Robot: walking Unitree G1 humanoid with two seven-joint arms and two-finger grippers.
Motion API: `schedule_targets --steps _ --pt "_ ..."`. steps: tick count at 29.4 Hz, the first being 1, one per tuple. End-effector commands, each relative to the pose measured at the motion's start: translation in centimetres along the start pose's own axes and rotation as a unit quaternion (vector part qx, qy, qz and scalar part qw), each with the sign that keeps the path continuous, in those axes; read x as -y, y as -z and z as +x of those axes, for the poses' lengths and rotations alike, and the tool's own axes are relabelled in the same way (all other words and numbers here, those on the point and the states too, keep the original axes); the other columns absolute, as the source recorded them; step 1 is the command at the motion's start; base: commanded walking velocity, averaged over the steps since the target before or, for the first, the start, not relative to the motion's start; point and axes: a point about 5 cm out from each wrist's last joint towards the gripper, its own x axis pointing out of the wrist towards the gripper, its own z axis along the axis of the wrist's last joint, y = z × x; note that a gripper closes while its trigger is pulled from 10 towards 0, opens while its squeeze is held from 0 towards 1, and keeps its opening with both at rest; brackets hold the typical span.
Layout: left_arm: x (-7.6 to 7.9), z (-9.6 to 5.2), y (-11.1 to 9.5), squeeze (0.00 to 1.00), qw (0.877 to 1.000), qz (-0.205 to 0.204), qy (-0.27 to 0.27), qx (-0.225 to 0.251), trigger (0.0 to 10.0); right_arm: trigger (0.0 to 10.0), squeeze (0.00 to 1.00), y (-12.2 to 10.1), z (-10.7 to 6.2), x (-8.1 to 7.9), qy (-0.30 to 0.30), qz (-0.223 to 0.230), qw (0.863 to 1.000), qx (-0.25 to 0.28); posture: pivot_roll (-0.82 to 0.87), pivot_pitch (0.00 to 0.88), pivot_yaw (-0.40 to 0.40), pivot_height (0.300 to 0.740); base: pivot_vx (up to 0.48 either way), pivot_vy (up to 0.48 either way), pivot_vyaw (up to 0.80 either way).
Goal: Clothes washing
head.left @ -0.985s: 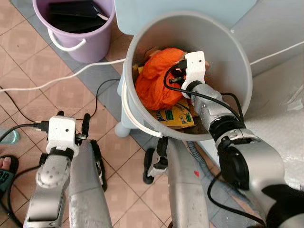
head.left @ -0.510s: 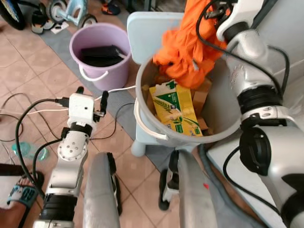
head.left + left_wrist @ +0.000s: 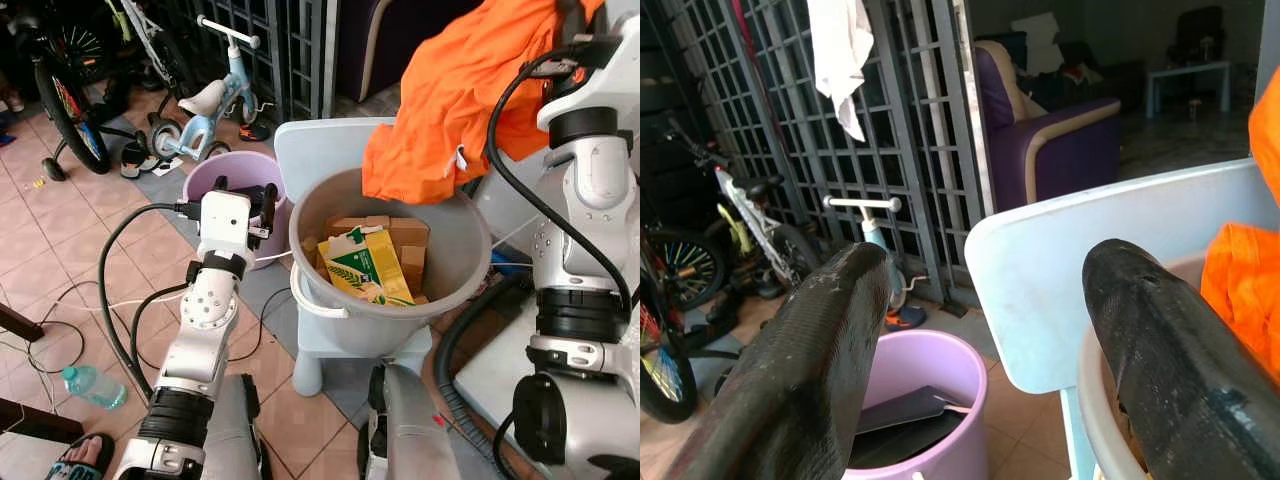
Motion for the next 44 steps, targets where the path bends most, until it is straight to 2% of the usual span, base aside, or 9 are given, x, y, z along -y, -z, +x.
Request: schedule_targets --steps 1,3,5,12,20,25,42,43,44 --pt "0.2 -0.1 0.4 0.00 1.000 0.005 0.005 -0.006 10.0 0.0 0.00 -2.4 0.5 -1.0 -0.016 0.004 0.999 0.049 -0.11 0.000 0.059 0.611 0.000 0.000 0.00" --pt "0.4 0.4 0.2 0.00 1.000 0.005 0.018 -0.002 10.0 0.0 0.00 -2.9 0.7 -2.4 -0.052 0.032 0.997 0.041 -0.11 0.000 0.067 0.611 0.000 0.000 0.00" --pt "0.3 0.7 0.1 0.00 1.000 0.006 0.018 0.001 10.0 0.0 0.00 -3.3 0.7 -2.7 -0.059 0.033 0.997 0.048 -0.11 0.000 0.065 0.616 0.000 0.000 0.00" --pt "-0.4 0.8 0.2 0.00 1.000 0.004 0.001 -0.002 10.0 0.0 0.00 -4.1 1.8 -2.8 -0.050 0.059 0.996 0.050 -0.10 0.000 0.055 0.661 0.000 0.000 0.00" --pt "0.2 0.5 0.5 0.00 1.000 0.001 0.009 -0.004 10.0 0.0 0.00 -4.7 2.0 -3.2 -0.054 0.064 0.995 0.050 -0.10 0.000 0.055 0.706 0.000 0.000 0.00" --pt "0.0 0.7 0.6 0.00 1.000 0.002 0.010 -0.005 10.0 0.0 0.00 -4.2 1.6 -3.2 -0.052 0.065 0.996 0.039 -0.11 0.000 0.060 0.740 0.000 0.000 0.00" --pt "0.7 1.1 0.6 0.00 1.000 -0.007 0.011 -0.005 10.0 0.0 0.00 -3.4 1.4 -2.5 -0.042 0.055 0.997 0.020 -0.12 0.000 0.058 0.740 0.000 0.000 0.00" --pt "0.9 1.1 0.5 0.00 1.000 -0.005 0.016 -0.001 10.0 9.6 0.00 -3.1 1.4 -2.5 -0.034 0.055 0.998 0.011 -0.12 0.000 0.057 0.740 0.000 0.000 -0.73" --pt "1.0 1.1 0.4 0.00 1.000 0.001 0.021 0.003 10.0 10.0 0.00 -3.0 1.4 -2.5 -0.030 0.056 0.998 0.006 -0.12 0.000 0.055 0.740 0.000 0.000 -0.76"
